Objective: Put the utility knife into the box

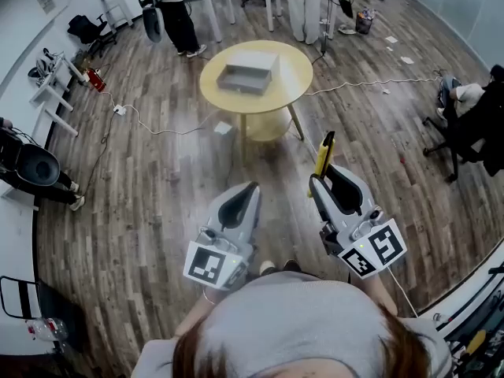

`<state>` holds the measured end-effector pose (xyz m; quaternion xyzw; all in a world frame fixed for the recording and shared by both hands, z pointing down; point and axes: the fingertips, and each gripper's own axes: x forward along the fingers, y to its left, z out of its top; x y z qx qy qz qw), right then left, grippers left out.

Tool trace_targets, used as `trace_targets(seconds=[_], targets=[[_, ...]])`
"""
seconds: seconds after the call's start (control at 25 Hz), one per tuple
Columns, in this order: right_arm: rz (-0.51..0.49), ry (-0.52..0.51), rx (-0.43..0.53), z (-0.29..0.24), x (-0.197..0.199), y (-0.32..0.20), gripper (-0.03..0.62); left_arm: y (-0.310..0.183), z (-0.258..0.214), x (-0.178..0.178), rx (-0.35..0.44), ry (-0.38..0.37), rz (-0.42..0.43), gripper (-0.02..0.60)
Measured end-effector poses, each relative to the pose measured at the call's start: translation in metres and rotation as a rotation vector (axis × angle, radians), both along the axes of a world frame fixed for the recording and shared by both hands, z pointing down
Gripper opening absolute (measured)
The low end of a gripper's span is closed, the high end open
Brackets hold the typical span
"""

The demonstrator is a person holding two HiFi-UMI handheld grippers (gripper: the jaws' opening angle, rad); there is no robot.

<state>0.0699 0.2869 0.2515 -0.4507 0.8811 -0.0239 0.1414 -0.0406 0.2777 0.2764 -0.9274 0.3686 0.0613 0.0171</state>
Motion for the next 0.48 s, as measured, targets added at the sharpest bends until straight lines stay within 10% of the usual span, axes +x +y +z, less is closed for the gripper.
trace_targets(seconds=[0.48], targets=[[-0.065,-0.014,0.016,-0.006,0.008,0.006,0.121,0.004,-0.006,0.011,0.017,0.006,-0.027,0.002]])
